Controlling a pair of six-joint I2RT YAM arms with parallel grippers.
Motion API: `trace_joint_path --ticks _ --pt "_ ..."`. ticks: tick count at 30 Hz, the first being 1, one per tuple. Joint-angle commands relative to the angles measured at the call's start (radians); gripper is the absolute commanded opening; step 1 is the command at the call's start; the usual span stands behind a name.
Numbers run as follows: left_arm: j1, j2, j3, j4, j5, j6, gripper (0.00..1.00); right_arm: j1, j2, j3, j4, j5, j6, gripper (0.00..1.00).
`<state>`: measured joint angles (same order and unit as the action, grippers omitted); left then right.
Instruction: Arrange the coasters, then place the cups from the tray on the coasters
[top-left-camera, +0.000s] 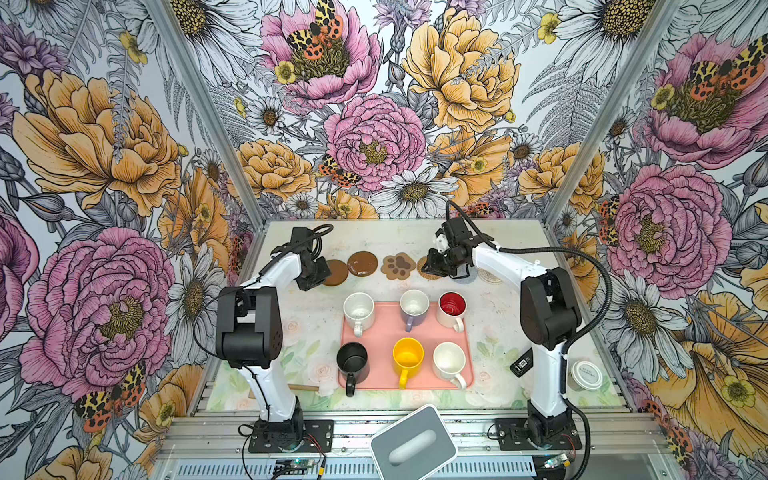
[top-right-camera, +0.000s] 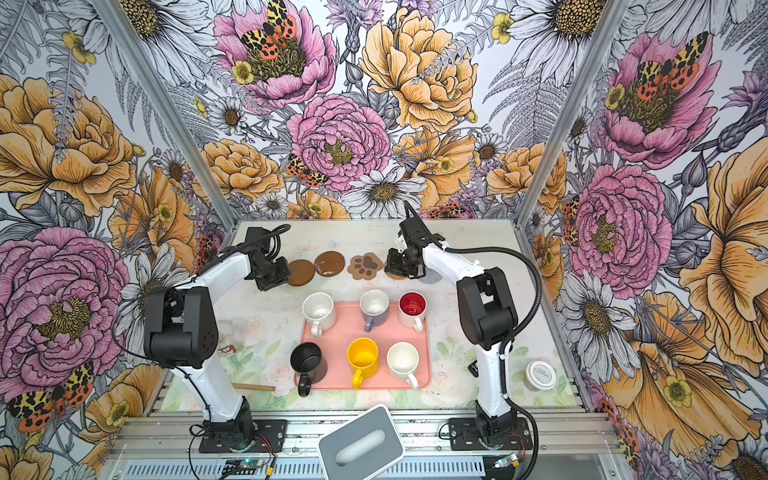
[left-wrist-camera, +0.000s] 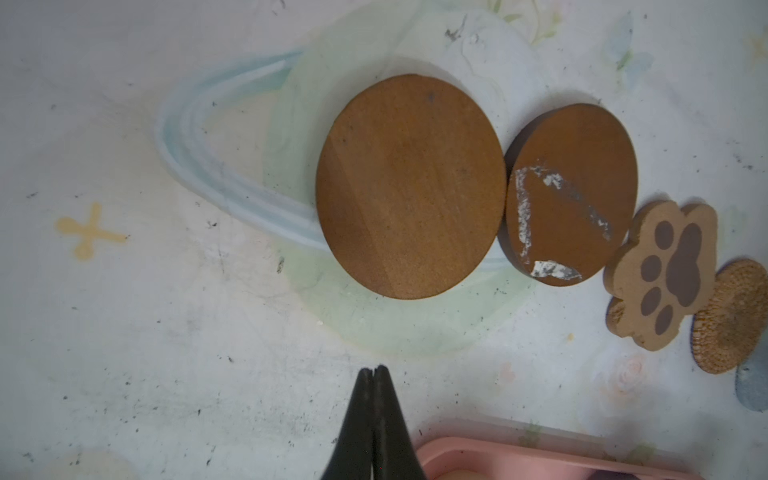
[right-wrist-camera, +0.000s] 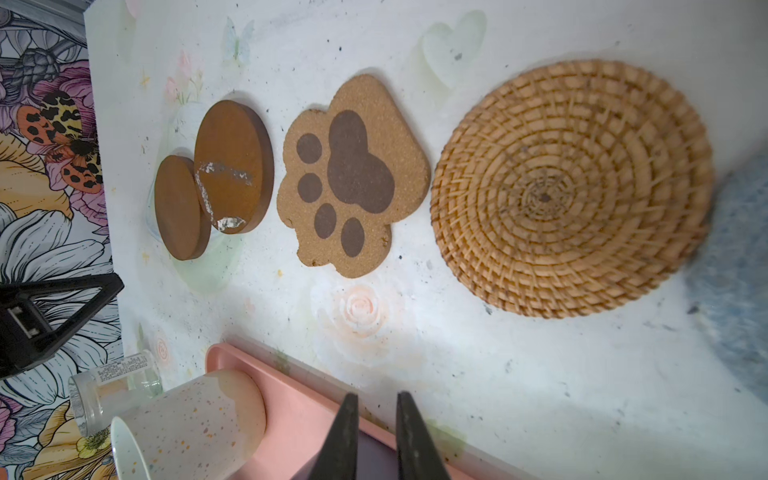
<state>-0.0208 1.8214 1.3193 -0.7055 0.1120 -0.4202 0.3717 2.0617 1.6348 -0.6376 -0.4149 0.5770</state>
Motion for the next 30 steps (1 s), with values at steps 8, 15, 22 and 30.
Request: trace_joint_path --ticks 8,15,22,30 --pt "0.021 0.101 -0.008 0.074 0.024 -0.005 0.00 -0.013 -0.069 -0.056 0.067 0.014 0.025 0.20" --pt "0.021 0.141 -0.024 0.114 0.051 -0.015 0.00 -0.020 -0.066 -0.076 0.085 0.011 0.041 0.20" --pt "0.033 0.191 0.003 0.136 0.058 -0.026 0.00 -0.020 -0.054 -0.076 0.091 0.011 0.049 0.20" --pt "0.036 0.258 0.072 0.143 0.053 -0.027 0.00 -0.020 -0.051 -0.082 0.092 0.014 0.053 0.20"
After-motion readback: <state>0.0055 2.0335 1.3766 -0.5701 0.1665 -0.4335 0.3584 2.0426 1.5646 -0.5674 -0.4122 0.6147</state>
